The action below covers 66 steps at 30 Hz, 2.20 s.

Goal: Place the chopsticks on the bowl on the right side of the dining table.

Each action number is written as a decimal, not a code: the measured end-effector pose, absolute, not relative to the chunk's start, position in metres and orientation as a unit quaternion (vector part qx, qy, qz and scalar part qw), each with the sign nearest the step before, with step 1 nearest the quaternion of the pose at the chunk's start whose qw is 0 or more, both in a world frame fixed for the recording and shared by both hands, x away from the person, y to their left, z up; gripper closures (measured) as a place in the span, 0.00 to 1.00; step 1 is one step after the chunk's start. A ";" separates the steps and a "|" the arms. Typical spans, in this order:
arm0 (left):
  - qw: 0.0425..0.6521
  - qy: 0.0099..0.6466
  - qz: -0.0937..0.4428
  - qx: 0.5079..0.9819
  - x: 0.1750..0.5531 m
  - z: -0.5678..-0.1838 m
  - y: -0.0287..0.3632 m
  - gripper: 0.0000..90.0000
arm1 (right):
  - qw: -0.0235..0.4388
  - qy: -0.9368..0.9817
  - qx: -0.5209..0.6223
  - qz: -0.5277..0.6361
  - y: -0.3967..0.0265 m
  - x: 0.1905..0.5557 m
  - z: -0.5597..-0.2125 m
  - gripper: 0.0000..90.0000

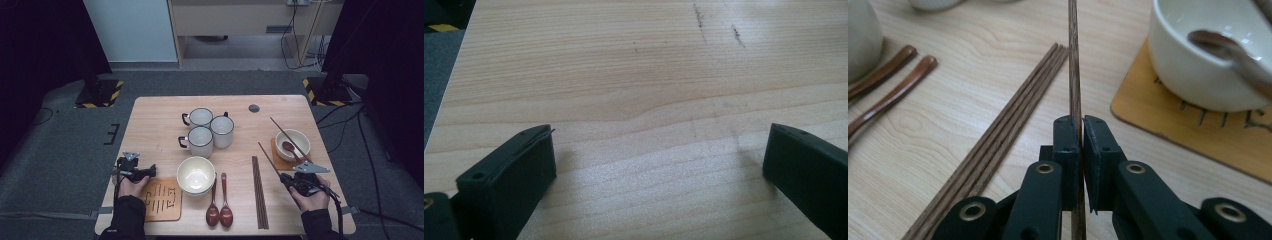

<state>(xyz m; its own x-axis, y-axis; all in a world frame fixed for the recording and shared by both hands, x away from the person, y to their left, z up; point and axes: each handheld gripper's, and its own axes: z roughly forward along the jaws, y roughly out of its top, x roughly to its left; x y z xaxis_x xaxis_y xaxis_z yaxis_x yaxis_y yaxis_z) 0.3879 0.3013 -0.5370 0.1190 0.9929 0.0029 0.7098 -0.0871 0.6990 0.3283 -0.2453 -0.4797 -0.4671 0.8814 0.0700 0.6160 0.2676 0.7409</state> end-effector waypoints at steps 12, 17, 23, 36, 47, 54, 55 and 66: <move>0.281 0.614 0.252 0.693 0.388 -0.537 0.301 0.00 | 0.192 0.762 0.476 0.396 -0.251 0.328 -0.457 0.95; 0.281 0.614 0.252 0.693 0.388 -0.537 0.301 0.00 | 0.195 0.756 0.473 0.409 -0.253 0.328 -0.447 0.95; 0.281 0.614 0.251 0.693 0.388 -0.537 0.301 0.00 | 0.198 0.751 0.468 0.421 -0.256 0.329 -0.437 0.95; 0.281 0.614 0.252 0.693 0.388 -0.537 0.301 0.00 | 0.202 0.742 0.463 0.441 -0.261 0.333 -0.415 0.95; 0.281 0.614 0.252 0.693 0.388 -0.537 0.301 0.00 | 0.208 0.737 0.463 0.447 -0.267 0.339 -0.402 0.95; 0.281 0.614 0.252 0.693 0.388 -0.537 0.301 0.00 | 0.212 0.731 0.465 0.452 -0.276 0.342 -0.393 0.95; 0.281 0.614 0.251 0.693 0.388 -0.537 0.301 0.00 | 0.214 0.729 0.465 0.454 -0.277 0.343 -0.392 0.95; 0.281 0.614 0.252 0.693 0.388 -0.537 0.301 0.00 | 0.219 0.726 0.474 0.447 -0.295 0.354 -0.384 0.95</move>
<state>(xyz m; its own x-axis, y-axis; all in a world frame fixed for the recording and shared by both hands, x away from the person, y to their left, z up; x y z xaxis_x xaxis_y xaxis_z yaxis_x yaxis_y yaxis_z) 0.3879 0.3013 -0.5370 0.1188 0.9929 0.0030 0.7097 -0.0870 0.6991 0.3545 -0.2946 -0.3844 -0.4548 0.8842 0.1060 0.4927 0.1507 0.8571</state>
